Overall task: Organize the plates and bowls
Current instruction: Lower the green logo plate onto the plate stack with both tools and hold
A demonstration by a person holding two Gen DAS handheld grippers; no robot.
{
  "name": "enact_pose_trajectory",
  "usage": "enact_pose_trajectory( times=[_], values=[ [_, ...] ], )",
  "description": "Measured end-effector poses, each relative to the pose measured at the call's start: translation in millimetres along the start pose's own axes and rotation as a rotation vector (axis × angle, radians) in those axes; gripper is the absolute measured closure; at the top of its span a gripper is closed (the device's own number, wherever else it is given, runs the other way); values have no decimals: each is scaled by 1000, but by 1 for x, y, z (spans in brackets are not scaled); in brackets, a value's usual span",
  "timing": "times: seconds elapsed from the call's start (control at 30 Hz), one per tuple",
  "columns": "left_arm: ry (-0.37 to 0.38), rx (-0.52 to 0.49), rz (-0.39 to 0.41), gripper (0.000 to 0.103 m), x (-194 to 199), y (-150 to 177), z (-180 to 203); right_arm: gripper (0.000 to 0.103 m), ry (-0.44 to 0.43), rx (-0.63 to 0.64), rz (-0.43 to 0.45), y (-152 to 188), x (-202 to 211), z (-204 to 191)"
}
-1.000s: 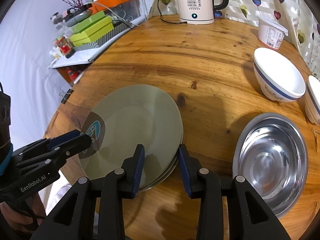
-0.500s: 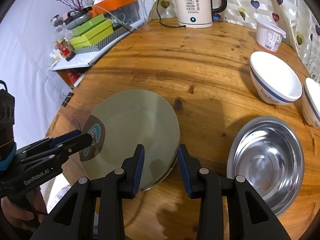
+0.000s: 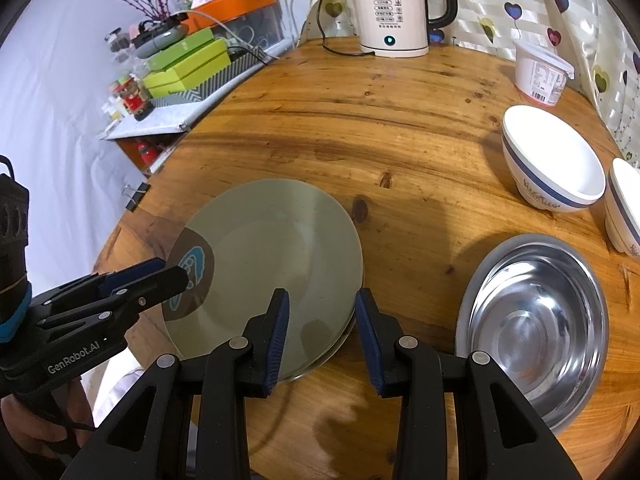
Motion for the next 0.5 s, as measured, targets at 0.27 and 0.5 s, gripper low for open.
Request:
enact_pose_trajectory(
  times=[0.27,0.5],
  values=[
    [1,1,0,67,0,0,-1,69,-12,-7,7,1,3,0],
    [0,5,-4,67,-1,2,-2,69,-12,-14,7,1,4,4]
  ],
)
Point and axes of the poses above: each gripper's, at about its wrist camera, not at the fingertips, and x roughly against the way its jaws point, z to its right, y to its underside, the point moved 8 cm from there along -x, roughly the way its jaws point, and after that the axes turned 10 degrees about -z, right-handed, at the moved point
